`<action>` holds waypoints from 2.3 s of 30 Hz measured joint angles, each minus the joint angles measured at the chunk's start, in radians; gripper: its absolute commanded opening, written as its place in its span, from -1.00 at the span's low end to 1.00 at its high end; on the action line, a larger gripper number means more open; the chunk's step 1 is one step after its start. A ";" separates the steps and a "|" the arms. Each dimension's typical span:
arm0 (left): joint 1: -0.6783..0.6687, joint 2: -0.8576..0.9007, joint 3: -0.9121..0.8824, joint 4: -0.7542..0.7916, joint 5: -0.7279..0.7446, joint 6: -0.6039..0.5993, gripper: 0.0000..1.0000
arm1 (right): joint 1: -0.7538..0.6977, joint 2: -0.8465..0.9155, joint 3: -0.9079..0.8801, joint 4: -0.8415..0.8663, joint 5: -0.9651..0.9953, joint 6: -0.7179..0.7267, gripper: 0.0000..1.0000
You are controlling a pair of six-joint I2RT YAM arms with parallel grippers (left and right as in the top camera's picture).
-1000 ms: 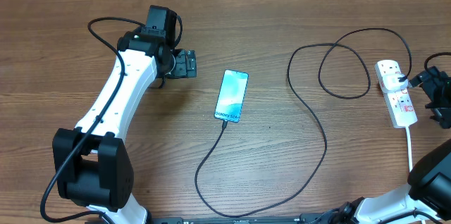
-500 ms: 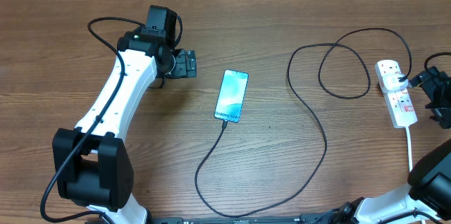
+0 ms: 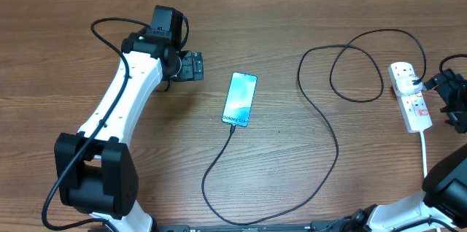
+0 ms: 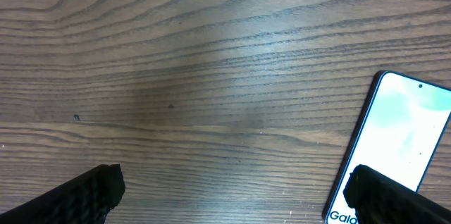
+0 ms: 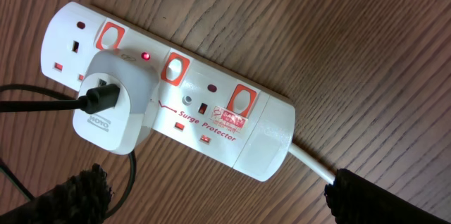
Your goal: Plug charger to phone and switch on socket
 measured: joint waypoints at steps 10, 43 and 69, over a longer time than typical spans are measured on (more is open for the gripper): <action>0.000 0.000 0.000 0.000 0.000 0.000 0.98 | 0.000 0.000 0.000 0.000 0.000 0.000 1.00; -0.157 -0.375 0.000 0.000 -0.004 0.000 0.99 | 0.000 0.000 0.000 0.000 0.000 0.000 1.00; -0.168 -0.374 -0.100 0.029 -0.005 0.000 0.99 | 0.000 0.000 0.000 0.000 -0.001 0.000 1.00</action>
